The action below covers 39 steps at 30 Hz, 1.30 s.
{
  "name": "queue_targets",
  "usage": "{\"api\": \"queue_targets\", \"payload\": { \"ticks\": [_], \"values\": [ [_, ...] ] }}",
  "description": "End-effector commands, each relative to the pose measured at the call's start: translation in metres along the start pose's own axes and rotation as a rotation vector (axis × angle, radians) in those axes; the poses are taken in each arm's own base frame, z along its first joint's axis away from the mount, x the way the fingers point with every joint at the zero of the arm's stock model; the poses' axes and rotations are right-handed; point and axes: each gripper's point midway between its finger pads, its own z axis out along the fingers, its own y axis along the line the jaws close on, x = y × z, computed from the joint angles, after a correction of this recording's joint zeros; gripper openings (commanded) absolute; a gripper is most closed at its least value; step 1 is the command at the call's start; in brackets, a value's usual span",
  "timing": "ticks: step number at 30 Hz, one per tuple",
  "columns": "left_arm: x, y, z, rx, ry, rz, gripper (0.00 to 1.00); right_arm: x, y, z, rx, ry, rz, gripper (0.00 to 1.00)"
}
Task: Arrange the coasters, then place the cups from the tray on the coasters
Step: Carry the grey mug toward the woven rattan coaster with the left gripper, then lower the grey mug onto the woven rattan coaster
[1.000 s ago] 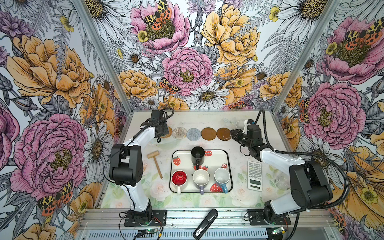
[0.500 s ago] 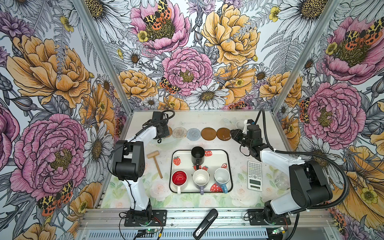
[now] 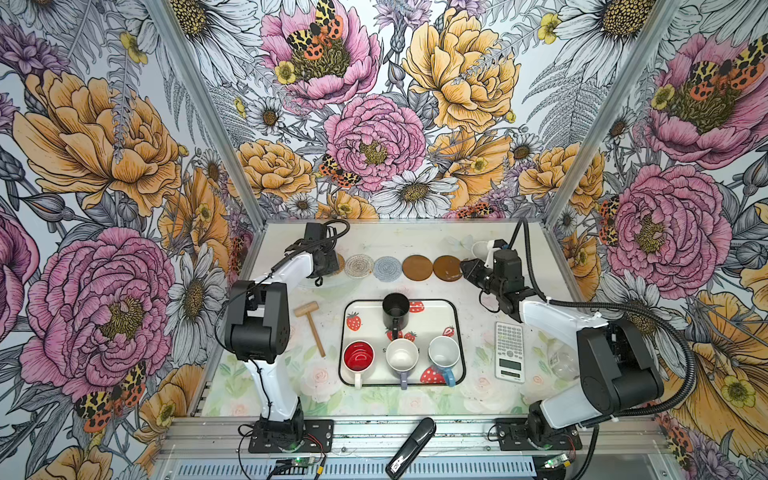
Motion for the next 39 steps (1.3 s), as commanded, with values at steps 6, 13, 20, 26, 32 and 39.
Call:
{"api": "queue_targets", "payload": {
  "ticks": [6,13,20,26,32,39],
  "values": [
    [-0.048,-0.015,-0.016,0.065,-0.140,0.012,0.00,-0.009,0.005,0.002,-0.020,-0.014,0.004,0.22],
    [-0.048,-0.013,-0.014,0.054,-0.139,0.014,0.00,-0.008,0.004,0.004,-0.018,-0.009,0.005,0.22],
    [-0.047,-0.010,-0.012,0.046,-0.136,0.017,0.00,-0.008,0.004,0.004,-0.020,-0.009,0.007,0.22],
    [-0.046,-0.011,-0.009,0.043,-0.131,0.024,0.00,-0.007,0.003,0.005,-0.020,-0.004,0.008,0.22],
    [-0.046,-0.009,-0.007,0.036,-0.130,0.026,0.00,-0.007,0.004,0.005,-0.022,-0.004,0.009,0.22],
    [-0.045,-0.008,-0.006,0.025,-0.128,0.030,0.00,-0.007,0.004,0.005,-0.024,-0.003,0.009,0.22]
  ]
}}
